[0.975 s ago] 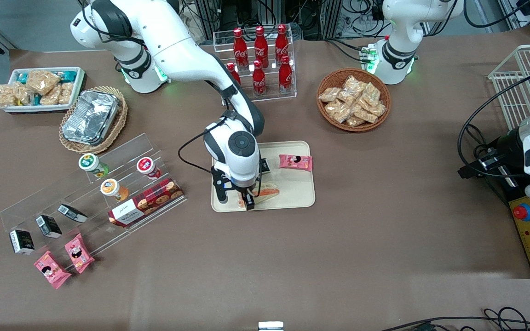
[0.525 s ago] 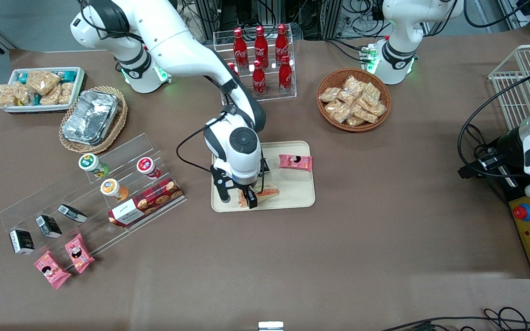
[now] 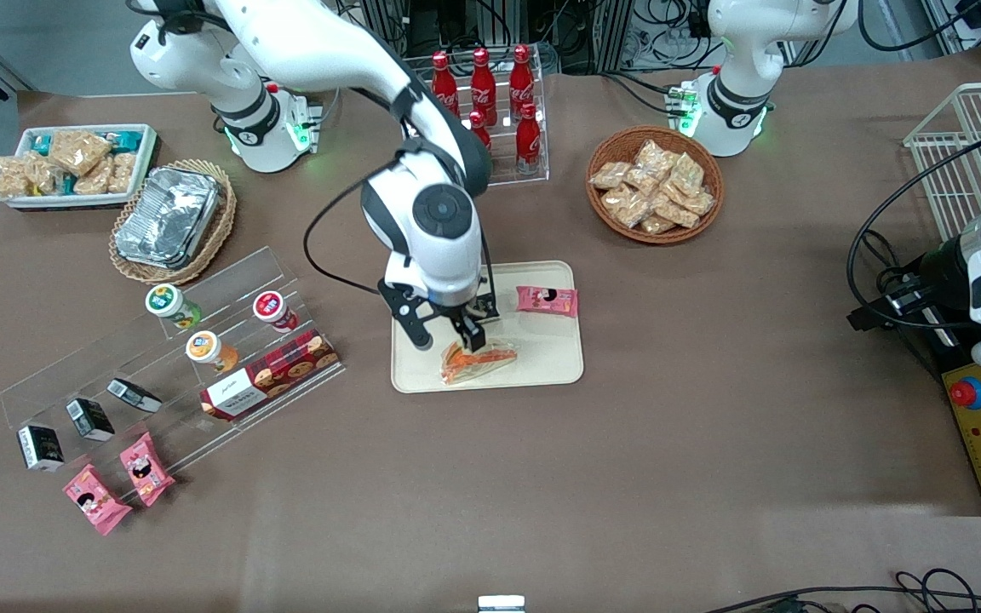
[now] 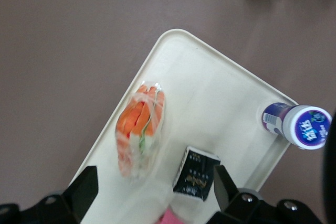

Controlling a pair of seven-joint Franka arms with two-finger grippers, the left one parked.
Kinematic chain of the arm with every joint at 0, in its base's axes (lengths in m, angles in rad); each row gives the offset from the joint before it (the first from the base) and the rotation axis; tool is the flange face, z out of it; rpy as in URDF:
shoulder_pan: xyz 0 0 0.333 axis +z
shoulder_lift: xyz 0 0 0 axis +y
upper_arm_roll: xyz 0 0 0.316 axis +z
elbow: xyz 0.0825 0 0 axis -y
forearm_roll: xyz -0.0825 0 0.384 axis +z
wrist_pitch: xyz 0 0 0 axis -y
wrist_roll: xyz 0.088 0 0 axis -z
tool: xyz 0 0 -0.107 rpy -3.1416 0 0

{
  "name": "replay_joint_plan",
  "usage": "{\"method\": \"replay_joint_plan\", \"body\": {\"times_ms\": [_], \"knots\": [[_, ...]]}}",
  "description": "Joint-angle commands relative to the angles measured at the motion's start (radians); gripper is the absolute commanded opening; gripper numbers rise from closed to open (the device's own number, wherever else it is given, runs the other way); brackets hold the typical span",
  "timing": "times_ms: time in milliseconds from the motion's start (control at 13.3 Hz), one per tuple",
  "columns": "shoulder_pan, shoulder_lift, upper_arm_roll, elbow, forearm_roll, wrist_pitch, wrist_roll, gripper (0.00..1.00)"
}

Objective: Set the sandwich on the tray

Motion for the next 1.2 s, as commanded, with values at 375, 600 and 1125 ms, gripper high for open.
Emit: {"method": "replay_joint_plan", "body": {"times_ms": [375,600,1125], "knots": [[-0.083,-0.325,0.023,-0.076,0.003,-0.296,-0.5,0.98],[-0.195,-0.486,0.063,-0.197,-0.008,-0.295,-0.738,0.98],[-0.517,-0.594,0.098,-0.208,-0.037,-0.364,-1.371,0.98]]}}
